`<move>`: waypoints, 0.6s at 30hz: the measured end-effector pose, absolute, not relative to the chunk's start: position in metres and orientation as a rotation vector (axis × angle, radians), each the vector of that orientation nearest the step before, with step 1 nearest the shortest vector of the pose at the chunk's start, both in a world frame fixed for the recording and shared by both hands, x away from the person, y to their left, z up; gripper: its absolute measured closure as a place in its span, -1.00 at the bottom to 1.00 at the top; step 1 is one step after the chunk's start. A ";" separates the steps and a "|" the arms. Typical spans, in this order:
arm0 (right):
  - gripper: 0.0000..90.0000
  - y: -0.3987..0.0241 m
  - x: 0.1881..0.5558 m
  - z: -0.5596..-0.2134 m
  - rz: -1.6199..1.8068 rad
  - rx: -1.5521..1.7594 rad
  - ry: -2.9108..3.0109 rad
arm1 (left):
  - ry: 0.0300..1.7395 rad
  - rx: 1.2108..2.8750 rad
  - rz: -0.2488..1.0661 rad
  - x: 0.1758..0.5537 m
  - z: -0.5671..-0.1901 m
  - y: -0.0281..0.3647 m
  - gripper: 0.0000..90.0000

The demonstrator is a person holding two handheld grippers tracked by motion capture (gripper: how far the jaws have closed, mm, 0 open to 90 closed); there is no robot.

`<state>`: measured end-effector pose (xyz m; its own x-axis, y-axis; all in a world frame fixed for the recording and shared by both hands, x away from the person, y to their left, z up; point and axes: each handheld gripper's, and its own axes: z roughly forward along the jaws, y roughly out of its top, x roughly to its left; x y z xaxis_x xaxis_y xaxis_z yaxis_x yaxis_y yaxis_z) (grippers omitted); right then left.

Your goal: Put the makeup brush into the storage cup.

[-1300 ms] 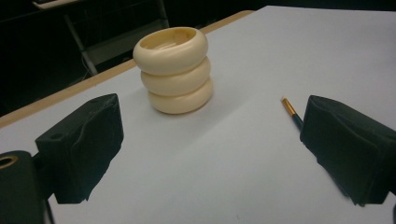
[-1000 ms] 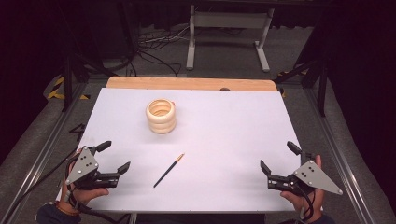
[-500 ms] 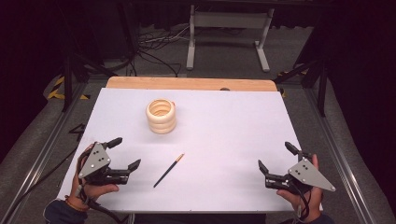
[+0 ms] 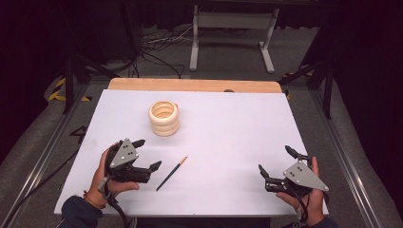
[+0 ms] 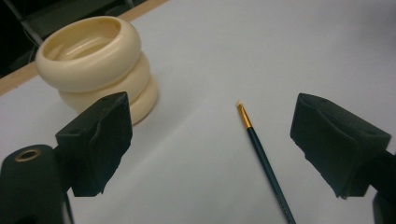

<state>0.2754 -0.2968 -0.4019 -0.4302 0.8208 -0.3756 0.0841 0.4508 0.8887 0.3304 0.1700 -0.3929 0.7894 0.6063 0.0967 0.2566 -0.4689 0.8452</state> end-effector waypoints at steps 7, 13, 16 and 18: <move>-0.94 -0.298 0.277 -0.404 1.042 0.778 1.840 | 0.664 2.202 0.402 0.345 -0.391 0.142 -0.63; -0.94 -0.299 0.279 -0.405 1.045 0.781 1.860 | 0.705 2.329 0.333 0.355 -0.393 0.122 -0.56; -0.94 -0.298 0.279 -0.406 1.039 0.777 1.869 | 0.713 2.440 0.247 0.366 -0.396 0.111 -0.45; -0.94 -0.297 0.280 -0.407 1.030 0.777 1.876 | 0.713 2.468 0.200 0.370 -0.398 0.106 -0.35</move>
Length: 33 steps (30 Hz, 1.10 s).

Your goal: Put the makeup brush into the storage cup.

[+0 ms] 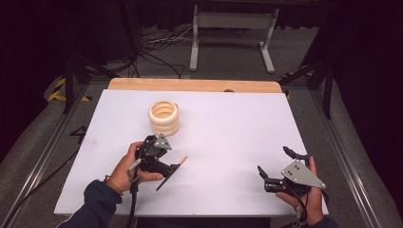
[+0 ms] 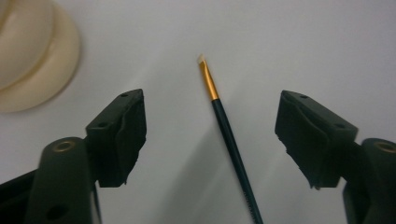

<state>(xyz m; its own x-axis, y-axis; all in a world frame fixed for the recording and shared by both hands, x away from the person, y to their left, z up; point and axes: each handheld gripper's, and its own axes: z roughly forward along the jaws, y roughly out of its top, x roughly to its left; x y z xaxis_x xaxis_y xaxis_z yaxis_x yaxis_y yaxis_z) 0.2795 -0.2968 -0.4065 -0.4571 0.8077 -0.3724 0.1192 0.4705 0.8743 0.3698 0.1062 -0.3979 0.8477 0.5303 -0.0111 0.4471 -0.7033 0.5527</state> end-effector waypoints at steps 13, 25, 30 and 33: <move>-0.94 -0.295 0.281 -0.409 0.980 0.768 1.911 | 0.760 2.655 0.049 0.390 -0.414 0.078 0.13; -0.93 -0.293 0.283 -0.412 0.944 0.758 1.935 | 0.762 2.770 0.022 0.394 -0.426 0.065 0.40; -0.93 -0.292 0.283 -0.412 0.937 0.751 1.946 | 0.745 2.797 0.039 0.396 -0.426 0.064 0.54; -0.92 -0.291 0.283 -0.414 0.928 0.749 1.962 | 0.719 2.811 0.052 0.398 -0.425 0.065 0.73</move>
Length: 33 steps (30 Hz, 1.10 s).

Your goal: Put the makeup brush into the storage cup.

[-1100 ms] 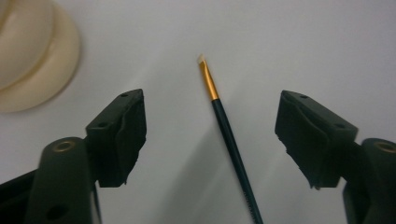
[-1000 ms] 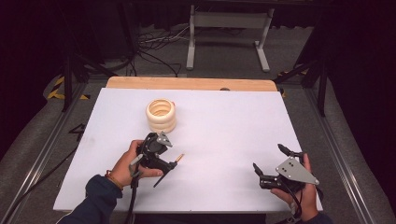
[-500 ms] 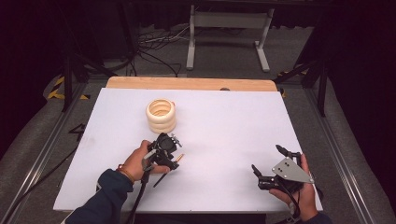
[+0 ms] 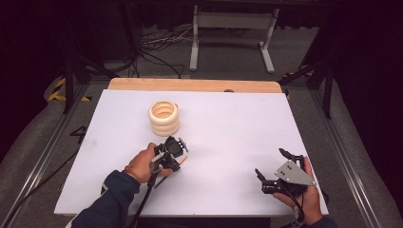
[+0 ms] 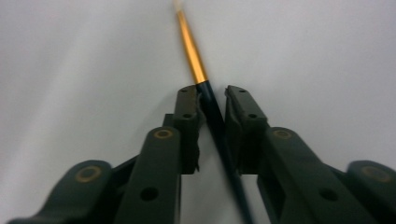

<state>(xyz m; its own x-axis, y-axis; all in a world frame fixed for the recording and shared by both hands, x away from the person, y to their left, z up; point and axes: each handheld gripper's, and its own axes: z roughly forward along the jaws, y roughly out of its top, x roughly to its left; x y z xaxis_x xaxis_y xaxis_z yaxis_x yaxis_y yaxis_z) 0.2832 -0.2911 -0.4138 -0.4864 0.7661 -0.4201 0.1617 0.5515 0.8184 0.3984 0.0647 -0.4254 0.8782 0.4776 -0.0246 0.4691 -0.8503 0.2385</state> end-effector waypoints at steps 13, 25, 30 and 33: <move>-0.91 -0.291 0.285 -0.416 0.909 0.754 1.980 | 0.619 2.811 0.063 0.398 -0.426 0.069 0.83; -0.91 -0.294 0.284 -0.414 0.922 0.765 1.962 | 0.593 2.633 0.275 0.386 -0.400 0.071 0.83; -0.92 -0.294 0.284 -0.414 0.923 0.761 1.966 | 0.544 2.587 0.327 0.377 -0.389 0.072 0.83; -0.92 -0.294 0.284 -0.414 0.924 0.762 1.967 | 0.526 2.535 0.346 0.375 -0.382 0.075 0.83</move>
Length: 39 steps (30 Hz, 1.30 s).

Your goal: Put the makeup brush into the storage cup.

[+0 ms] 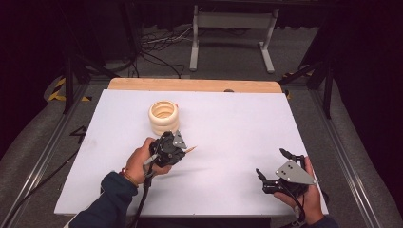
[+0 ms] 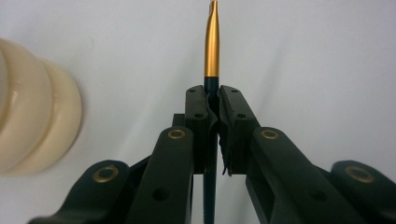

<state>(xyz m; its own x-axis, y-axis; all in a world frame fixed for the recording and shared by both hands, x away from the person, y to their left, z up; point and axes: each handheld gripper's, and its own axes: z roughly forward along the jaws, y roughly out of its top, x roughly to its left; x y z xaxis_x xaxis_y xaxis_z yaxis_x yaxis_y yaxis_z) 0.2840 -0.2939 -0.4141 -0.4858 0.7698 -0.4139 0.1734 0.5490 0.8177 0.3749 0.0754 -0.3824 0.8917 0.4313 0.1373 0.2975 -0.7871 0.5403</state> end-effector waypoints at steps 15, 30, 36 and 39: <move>-0.92 -0.295 0.283 -0.413 0.932 0.758 1.958 | 0.446 2.309 0.461 0.360 -0.353 0.097 0.83; -0.92 -0.296 0.284 -0.413 0.939 0.768 1.949 | 0.447 2.125 0.460 0.361 -0.342 0.117 0.83; -0.92 -0.296 0.284 -0.413 0.940 0.769 1.950 | 0.466 2.067 0.454 0.364 -0.339 0.127 0.83; -0.92 -0.297 0.284 -0.413 0.943 0.771 1.947 | 0.476 2.034 0.440 0.365 -0.338 0.131 0.83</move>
<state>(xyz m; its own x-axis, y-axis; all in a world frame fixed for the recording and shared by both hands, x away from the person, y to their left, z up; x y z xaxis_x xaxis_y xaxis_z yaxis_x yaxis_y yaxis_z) 0.2839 -0.2965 -0.4131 -0.4764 0.7807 -0.4045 0.1669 0.5320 0.8301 0.3653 0.1313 -0.3382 0.8585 0.5002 0.1126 0.1521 -0.4581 0.8758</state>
